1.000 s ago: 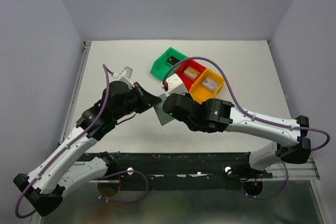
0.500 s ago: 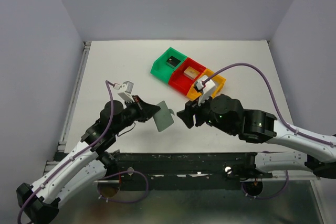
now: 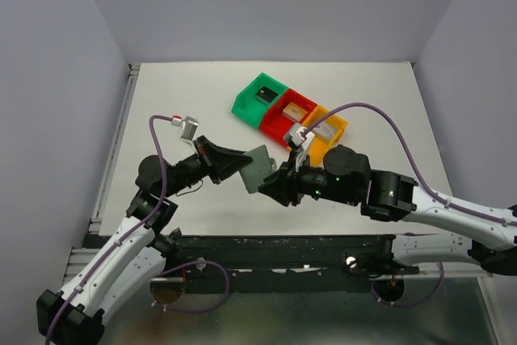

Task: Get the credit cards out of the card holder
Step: Open the card holder at the center of the board.

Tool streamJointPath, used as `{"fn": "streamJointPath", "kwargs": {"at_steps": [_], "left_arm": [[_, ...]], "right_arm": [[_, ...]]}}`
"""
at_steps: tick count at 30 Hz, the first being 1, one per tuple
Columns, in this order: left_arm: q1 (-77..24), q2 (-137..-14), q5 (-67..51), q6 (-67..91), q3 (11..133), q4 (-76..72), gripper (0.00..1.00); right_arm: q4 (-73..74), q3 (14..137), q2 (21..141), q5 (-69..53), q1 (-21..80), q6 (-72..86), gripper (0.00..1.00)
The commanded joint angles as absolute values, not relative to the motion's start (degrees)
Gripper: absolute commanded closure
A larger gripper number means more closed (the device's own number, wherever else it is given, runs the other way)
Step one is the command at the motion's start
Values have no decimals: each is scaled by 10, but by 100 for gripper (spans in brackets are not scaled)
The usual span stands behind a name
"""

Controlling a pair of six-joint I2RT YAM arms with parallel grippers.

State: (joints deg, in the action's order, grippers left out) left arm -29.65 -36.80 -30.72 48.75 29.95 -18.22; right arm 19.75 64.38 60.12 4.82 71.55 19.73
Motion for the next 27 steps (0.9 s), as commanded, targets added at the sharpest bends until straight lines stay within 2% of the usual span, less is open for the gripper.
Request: {"fn": "streamJointPath", "kwargs": {"at_steps": [1, 19, 23, 27], "left_arm": [[-265, -388, -429, 539, 282, -319, 100], [-234, -416, -519, 635, 250, -518, 100], [-233, -417, -528, 635, 254, -517, 100], [-233, -417, -532, 627, 258, -505, 100]], "right_arm": [[195, 622, 579, 35, 701, 214, 61], [193, 584, 534, 5, 631, 242, 63], [187, 584, 519, 7, 628, 243, 57], [168, 578, 489, 12, 628, 243, 41]]}}
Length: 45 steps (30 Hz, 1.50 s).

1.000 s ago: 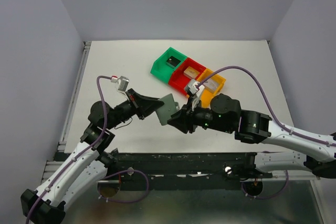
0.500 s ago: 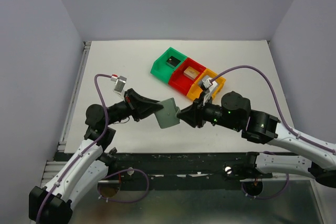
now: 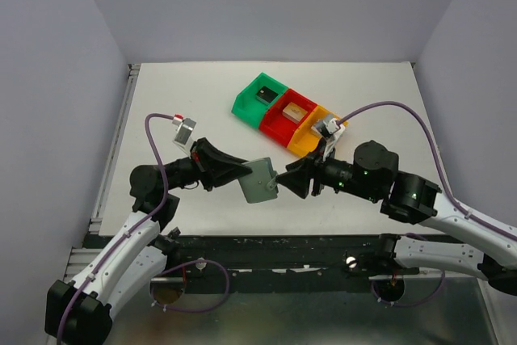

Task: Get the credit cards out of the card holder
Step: Open the card holder at the center of the board.

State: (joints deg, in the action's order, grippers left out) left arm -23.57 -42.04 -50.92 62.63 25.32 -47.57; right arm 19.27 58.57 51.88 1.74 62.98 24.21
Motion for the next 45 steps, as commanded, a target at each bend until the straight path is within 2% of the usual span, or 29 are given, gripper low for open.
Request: {"fn": "streamJointPath", "kwargs": {"at_steps": [1, 6, 19, 22, 28, 45], "left_arm": [[-233, -417, -534, 628, 259, -506, 100], [-233, -417, -546, 638, 263, -523, 100], [-234, -428, -559, 683, 263, -592, 100], [-233, -440, -562, 704, 262, -631, 100], [-233, -475, -577, 766, 258, -731, 100], [-233, -454, -580, 755, 261, -702, 100]], "right_arm": [[168, 583, 485, 12, 628, 239, 39], [180, 609, 506, -16, 628, 221, 35], [172, 615, 549, -67, 628, 219, 36], [166, 617, 557, -89, 628, 218, 36], [159, 602, 527, -56, 622, 221, 36], [175, 614, 525, -58, 613, 221, 35]]}}
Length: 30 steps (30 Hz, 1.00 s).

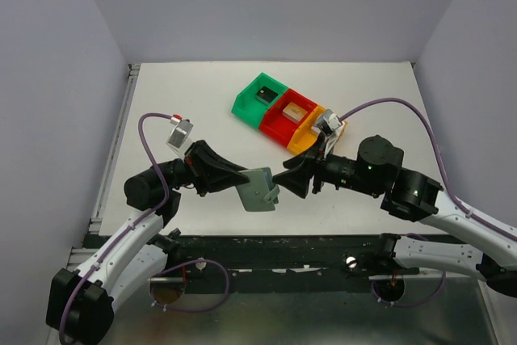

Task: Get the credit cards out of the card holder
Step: Open the card holder at the center of the board.

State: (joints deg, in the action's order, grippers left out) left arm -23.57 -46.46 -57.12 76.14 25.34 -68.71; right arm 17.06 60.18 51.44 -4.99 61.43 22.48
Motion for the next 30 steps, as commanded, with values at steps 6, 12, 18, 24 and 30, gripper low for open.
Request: {"fn": "streamJointPath", "kwargs": {"at_steps": [6, 12, 18, 24, 30], "left_arm": [[-233, -433, -570, 726, 261, -641, 100], [-236, -367, -426, 528, 350, -186, 100], [-238, -350, -289, 470, 424, 43, 100], [-263, -353, -202, 437, 479, 149, 100], [-297, -367, -148, 428, 512, 196, 100]], "right_arm": [[149, 590, 491, -22, 612, 222, 35], [191, 606, 486, 18, 613, 201, 22], [251, 656, 546, 78, 632, 192, 13], [279, 715, 603, 124, 654, 183, 14], [364, 824, 693, 171, 671, 184, 19]]}}
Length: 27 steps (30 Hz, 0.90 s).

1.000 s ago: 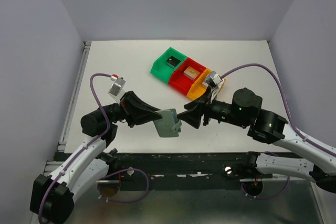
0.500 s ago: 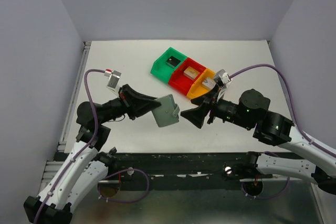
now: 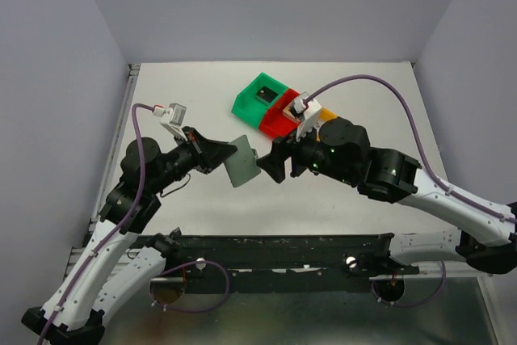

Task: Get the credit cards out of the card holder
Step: Open the card holder at the center of the board.

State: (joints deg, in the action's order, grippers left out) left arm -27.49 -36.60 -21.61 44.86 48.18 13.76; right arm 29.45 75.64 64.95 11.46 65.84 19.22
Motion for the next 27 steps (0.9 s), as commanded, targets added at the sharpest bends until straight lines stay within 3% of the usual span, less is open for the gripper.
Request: {"fn": "streamJointPath", "kwargs": {"at_steps": [1, 9, 19, 27], "left_arm": [[-303, -369, -139, 428, 514, 199, 100], [-334, -372, -113, 417, 527, 212, 100], [-340, -367, -122, 422, 526, 200, 100], [-340, -367, -138, 428, 520, 185, 100]], "right_arm": [[375, 840, 708, 179, 671, 185, 20], [430, 891, 771, 189, 673, 195, 26], [457, 890, 789, 191, 673, 200, 44], [453, 871, 781, 191, 672, 202, 44]]}}
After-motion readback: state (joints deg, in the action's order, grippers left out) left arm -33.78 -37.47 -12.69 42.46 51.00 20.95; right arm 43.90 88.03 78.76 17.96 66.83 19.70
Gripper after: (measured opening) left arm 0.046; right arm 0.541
